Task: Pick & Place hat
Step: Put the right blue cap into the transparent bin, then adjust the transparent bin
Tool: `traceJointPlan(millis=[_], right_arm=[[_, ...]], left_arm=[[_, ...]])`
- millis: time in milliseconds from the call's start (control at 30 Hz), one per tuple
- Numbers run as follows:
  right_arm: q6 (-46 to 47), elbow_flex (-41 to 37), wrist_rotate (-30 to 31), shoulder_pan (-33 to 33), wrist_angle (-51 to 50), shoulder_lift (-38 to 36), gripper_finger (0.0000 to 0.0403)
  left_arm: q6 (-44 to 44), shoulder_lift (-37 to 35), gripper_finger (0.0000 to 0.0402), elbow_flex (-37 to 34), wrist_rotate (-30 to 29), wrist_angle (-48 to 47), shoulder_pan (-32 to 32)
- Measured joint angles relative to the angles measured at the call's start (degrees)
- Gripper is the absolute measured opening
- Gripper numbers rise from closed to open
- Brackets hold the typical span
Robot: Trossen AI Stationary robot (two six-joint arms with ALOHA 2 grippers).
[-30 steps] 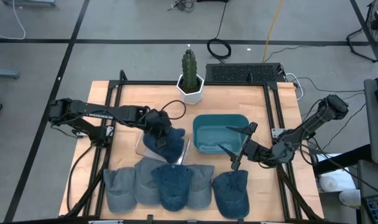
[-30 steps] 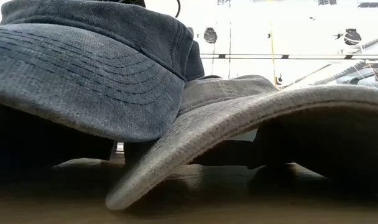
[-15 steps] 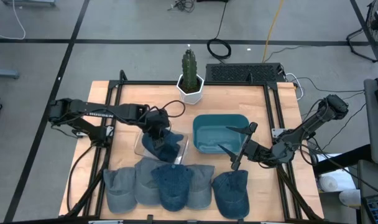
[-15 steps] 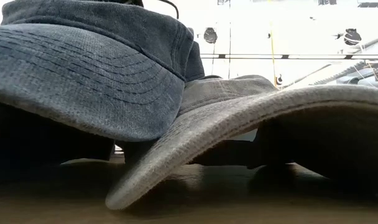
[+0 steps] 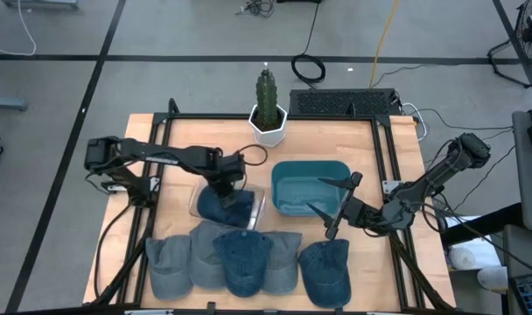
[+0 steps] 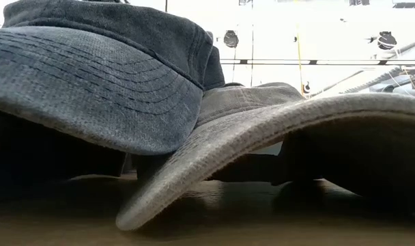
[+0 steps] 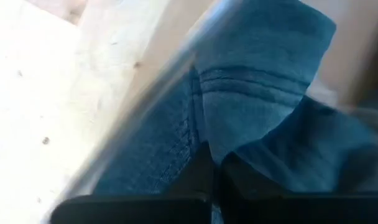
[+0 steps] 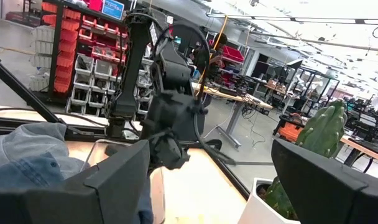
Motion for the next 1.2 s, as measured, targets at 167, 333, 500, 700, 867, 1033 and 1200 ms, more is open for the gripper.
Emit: traceJointPlan(millis=[167,333,500,700,867,1033,1200], right_arm=[[0.1,0.0,0.0,0.0,-0.4,0.0,0.0325],[0.1,0.0,0.0,0.0,-0.5,0.0,0.0325],[0.1,0.0,0.0,0.0,-0.5,0.0,0.0325],[0.1,0.0,0.0,0.0,-0.5,0.0,0.0325],[0.2,0.0,0.0,0.0,-0.5,0.0,0.0325],[0.2,0.0,0.0,0.0,-0.6,0.0,0.0325],[1.2,0.0,0.0,0.1,-1.4,0.0,0.0325]], left_arm=[[5.4,0.8,0.0018,-0.1,-4.0,2.0,0.2],[5.8,-0.9,0.0034,-0.1,-5.2,3.1,0.2],[5.8,-3.4,0.0074,-0.1,-7.5,3.6,0.0],[6.0,-6.9,0.0161,-0.1,-8.7,3.7,-0.2],[8.2,-11.1,0.0217,-0.1,-0.5,3.9,-2.0],[11.8,-13.4,0.0222,-0.1,2.0,-1.8,-10.4],[9.9,-13.2,0.02,-0.1,0.7,-4.7,-18.8]])
